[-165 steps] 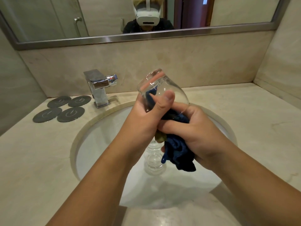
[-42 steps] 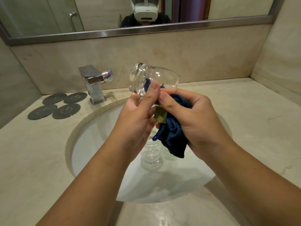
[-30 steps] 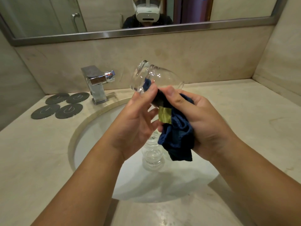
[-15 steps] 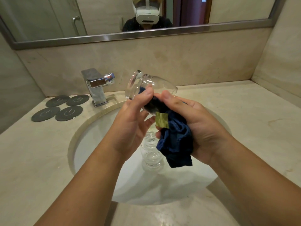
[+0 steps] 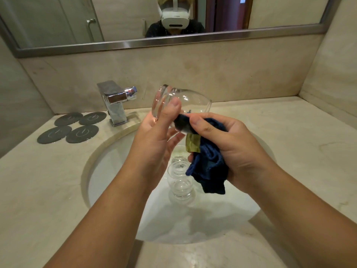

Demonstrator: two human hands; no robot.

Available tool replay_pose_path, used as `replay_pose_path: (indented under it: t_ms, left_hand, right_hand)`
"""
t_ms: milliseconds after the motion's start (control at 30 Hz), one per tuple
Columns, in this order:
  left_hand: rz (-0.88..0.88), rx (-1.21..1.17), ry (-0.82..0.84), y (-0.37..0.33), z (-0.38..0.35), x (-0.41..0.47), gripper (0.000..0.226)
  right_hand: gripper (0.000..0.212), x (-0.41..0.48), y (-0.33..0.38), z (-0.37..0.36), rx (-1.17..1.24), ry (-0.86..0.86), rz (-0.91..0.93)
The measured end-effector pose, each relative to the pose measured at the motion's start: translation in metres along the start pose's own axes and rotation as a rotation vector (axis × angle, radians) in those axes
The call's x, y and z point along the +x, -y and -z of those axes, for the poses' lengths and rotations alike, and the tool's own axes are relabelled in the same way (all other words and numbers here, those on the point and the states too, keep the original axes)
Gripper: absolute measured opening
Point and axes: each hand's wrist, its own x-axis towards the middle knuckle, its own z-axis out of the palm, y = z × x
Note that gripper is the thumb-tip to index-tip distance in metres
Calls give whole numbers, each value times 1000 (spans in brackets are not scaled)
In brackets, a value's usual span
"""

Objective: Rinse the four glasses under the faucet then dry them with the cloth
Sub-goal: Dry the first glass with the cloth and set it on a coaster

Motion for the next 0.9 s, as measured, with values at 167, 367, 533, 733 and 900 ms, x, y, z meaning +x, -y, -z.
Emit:
replay_pose_path:
  t_ms: [167, 367, 533, 733, 900]
  left_hand:
    - [14, -41, -45, 0, 3, 0, 53]
    - [-30, 41, -2, -2, 3, 0, 57]
    - [-122, 59, 46, -3, -1, -3, 84]
    - [-151, 68, 90, -5, 1, -4, 84]
    - [-114, 62, 147, -9, 3, -5, 91]
  right_hand:
    - [43, 0, 8, 5, 48, 98, -15]
    - [30, -2, -3, 1, -413, 102, 46]
    - [33, -2, -1, 3, -204, 146, -46]
    - [15, -6, 9, 2, 38, 255, -106]
    - [10, -8, 11, 5, 176, 336, -171]
